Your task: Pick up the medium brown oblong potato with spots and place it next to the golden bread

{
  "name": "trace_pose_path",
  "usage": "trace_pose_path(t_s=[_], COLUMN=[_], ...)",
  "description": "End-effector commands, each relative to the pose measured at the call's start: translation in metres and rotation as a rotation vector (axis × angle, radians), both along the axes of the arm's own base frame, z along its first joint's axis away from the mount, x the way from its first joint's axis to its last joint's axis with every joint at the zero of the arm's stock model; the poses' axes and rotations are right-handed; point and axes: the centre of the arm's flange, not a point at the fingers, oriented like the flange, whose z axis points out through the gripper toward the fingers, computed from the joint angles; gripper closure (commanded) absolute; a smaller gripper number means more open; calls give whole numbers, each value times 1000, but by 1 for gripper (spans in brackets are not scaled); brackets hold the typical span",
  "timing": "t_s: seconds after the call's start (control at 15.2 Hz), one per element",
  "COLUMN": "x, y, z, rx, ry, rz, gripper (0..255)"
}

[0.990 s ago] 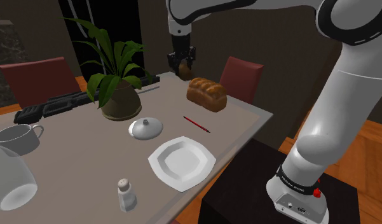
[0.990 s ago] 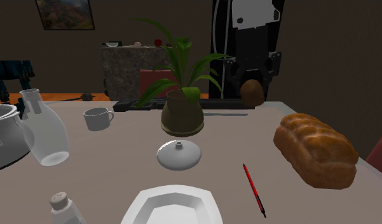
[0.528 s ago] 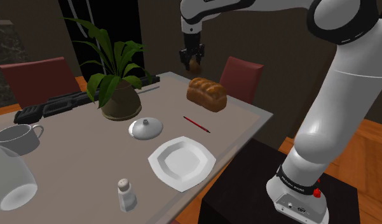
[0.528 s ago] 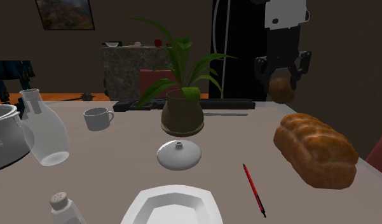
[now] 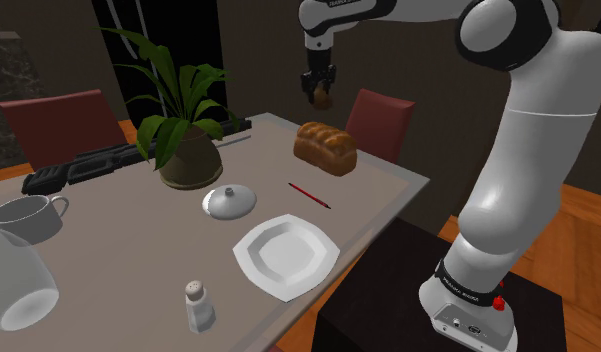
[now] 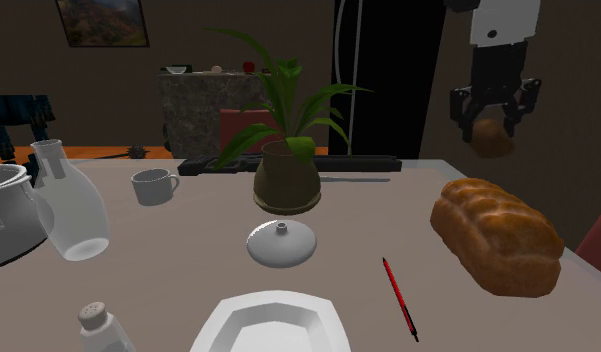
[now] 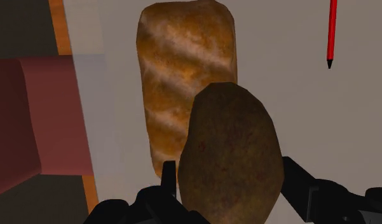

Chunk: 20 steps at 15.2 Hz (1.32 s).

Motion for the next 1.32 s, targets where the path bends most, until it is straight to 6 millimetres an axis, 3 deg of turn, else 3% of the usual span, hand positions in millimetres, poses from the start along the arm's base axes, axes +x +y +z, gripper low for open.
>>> trace_pose_path(t_s=[0.0, 0.86, 1.25], x=[6, 35, 35], y=[-25, -194, -194], z=[-2, -2, -34], rx=[0, 0, 0], ry=[0, 0, 0], rz=[2, 2, 2], gripper=[255, 255, 255])
